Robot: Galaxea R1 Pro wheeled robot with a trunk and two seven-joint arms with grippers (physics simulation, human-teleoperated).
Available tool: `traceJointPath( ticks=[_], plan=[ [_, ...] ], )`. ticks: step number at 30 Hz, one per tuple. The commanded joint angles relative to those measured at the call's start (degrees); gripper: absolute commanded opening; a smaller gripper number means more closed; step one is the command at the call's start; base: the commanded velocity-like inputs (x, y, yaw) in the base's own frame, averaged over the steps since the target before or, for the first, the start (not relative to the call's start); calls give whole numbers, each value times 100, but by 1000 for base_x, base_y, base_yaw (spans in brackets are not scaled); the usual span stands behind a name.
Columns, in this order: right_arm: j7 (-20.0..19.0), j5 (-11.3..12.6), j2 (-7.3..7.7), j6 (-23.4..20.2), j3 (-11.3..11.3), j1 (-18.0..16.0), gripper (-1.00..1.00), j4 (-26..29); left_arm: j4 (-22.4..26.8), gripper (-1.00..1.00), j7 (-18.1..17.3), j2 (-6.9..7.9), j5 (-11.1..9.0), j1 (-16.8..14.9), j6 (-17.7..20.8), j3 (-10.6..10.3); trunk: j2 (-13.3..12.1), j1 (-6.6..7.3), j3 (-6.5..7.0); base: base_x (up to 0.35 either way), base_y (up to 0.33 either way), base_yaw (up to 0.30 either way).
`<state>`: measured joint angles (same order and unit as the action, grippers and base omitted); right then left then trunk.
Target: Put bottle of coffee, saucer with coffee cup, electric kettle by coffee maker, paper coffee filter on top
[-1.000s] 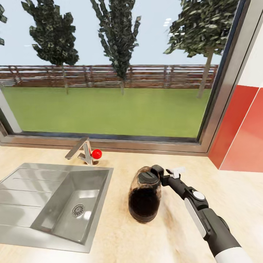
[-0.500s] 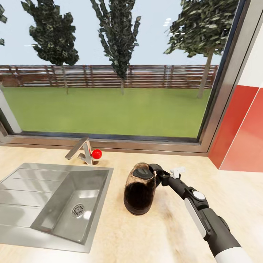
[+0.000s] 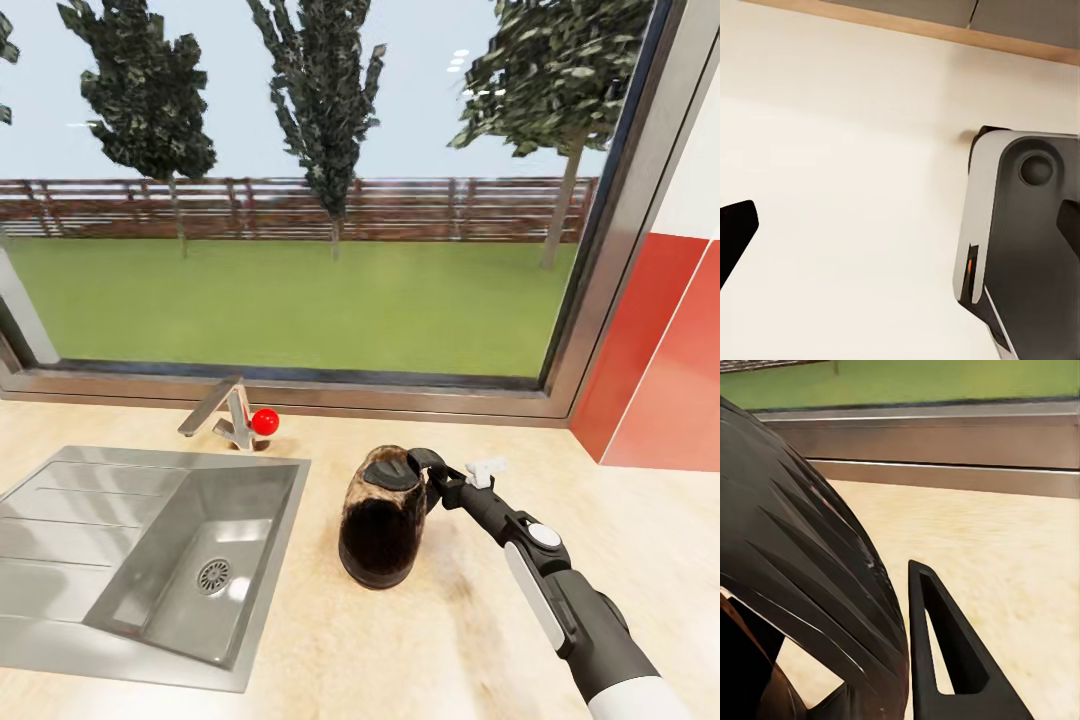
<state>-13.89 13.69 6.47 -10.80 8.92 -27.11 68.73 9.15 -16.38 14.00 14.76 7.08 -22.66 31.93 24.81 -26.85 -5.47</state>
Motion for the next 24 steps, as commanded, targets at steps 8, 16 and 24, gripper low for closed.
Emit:
traceJointPath(
  ticks=[8,16,24],
  plan=[
    [-1,92,-8,-42,-23,-5,-100,57,8,100,-32,-3,45,-5,-7,50,12,-3,-10,0,0,0],
    [39,93,-174,-351,-14,-5,-100,1062,4,100,-32,-2,51,-2,-4,36,12,-3,-10,0,0,0],
    [51,97,-366,-1282,-13,-10,-100,1692,8,100,-32,-2,70,-13,-4,7,12,-3,-10,0,0,0]
  ],
)
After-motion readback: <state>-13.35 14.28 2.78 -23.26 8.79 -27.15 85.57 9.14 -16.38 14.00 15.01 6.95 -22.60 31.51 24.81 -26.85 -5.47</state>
